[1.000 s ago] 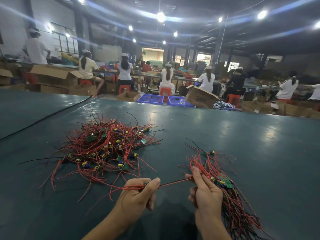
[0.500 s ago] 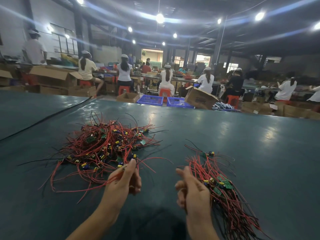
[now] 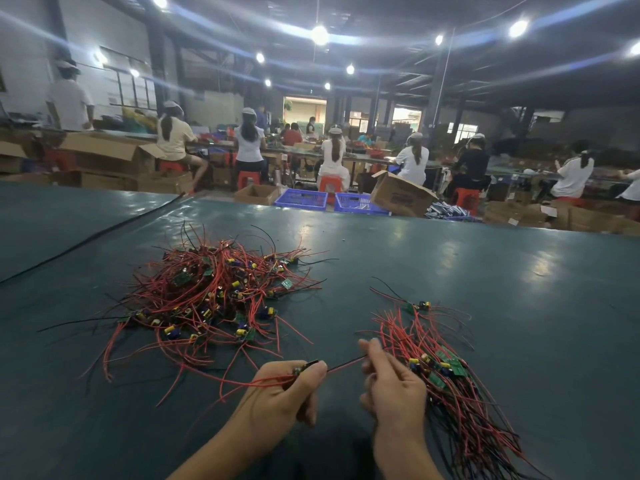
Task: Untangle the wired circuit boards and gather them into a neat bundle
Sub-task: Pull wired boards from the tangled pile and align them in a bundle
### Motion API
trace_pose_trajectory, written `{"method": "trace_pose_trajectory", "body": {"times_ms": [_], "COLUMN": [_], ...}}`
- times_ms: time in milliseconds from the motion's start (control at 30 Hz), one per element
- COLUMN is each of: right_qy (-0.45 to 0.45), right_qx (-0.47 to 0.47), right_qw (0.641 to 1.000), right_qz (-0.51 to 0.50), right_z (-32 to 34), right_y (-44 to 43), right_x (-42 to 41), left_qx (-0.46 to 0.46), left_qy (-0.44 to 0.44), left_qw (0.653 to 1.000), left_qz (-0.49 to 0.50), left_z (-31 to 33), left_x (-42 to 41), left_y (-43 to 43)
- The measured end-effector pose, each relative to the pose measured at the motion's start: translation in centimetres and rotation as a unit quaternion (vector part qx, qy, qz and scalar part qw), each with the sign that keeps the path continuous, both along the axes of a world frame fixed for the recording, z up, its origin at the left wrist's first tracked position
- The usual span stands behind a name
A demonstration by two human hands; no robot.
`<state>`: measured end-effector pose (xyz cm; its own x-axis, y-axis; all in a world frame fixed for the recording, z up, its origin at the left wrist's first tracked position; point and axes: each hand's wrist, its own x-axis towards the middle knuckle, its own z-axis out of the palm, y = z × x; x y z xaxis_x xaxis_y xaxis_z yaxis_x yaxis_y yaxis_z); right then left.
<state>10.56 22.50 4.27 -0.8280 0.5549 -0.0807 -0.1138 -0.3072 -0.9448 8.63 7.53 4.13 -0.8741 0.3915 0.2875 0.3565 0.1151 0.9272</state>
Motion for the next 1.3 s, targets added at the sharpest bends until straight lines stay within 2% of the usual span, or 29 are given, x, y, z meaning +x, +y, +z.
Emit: {"method": "trace_pose_trajectory", "body": {"times_ms": [133,233,333,400,467,567,667,767,867,933,1000,1033,1100,1167,1300], "right_qy": [0.028,0.048,0.054,0.044,0.046,0.098,0.117,0.083,0.046,0.038,0.047,0.049,0.036,0.014,0.012], "right_qx": [-0.032,-0.04,-0.033,0.008,0.056,0.101,0.117,0.109,0.071,-0.017,-0.11,-0.151,-0.204,-0.219,-0.181], "right_qw": [0.998,0.997,0.998,0.996,0.987,0.962,0.959,0.972,0.992,0.998,0.993,0.987,0.977,0.973,0.981], "right_qz": [-0.047,-0.05,0.01,0.074,0.143,0.234,0.232,0.191,0.099,0.038,0.014,0.018,0.046,0.065,0.069], "right_z": [0.1,0.2,0.4,0.3,0.2,0.2,0.3,0.4,0.4,0.7,1.2,1.4,1.4,1.1,0.7], "right_y": [1.5,1.3,0.9,0.0,-1.4,-3.2,-3.9,-3.5,-2.6,-1.6,0.0,0.9,2.4,2.9,2.6], "right_x": [-0.3,-0.2,0.2,0.6,1.1,1.8,2.1,2.2,1.5,1.0,0.7,0.7,0.8,0.9,0.7], "left_qx": [0.049,0.097,0.121,0.131,0.144,0.134,0.112,0.109,0.051,0.006,-0.074,-0.134,-0.269,-0.365,-0.445], "left_qy": [-0.023,-0.077,-0.105,-0.121,-0.144,-0.153,-0.151,-0.153,-0.11,-0.061,0.031,0.097,0.217,0.213,0.161], "left_qw": [0.998,0.992,0.987,0.984,0.979,0.979,0.982,0.982,0.993,0.998,0.992,0.977,0.916,0.875,0.848], "left_qz": [0.005,0.02,0.022,0.016,0.0,-0.024,-0.015,-0.008,-0.014,0.021,0.093,0.135,0.202,0.235,0.24], "left_z": [0.3,0.2,0.2,0.3,0.3,0.3,0.1,0.1,-0.1,-0.5,-1.4,-1.8,-2.4,-3.1,-3.8], "left_x": [0.0,0.1,0.1,0.2,0.4,0.4,0.2,0.1,-0.3,-0.7,-1.3,-1.7,-2.2,-2.9,-4.1], "left_y": [0.0,0.2,0.0,0.0,0.0,0.1,0.1,0.0,-0.4,-0.8,-1.5,-2.1,-3.1,-3.8,-5.0]}}
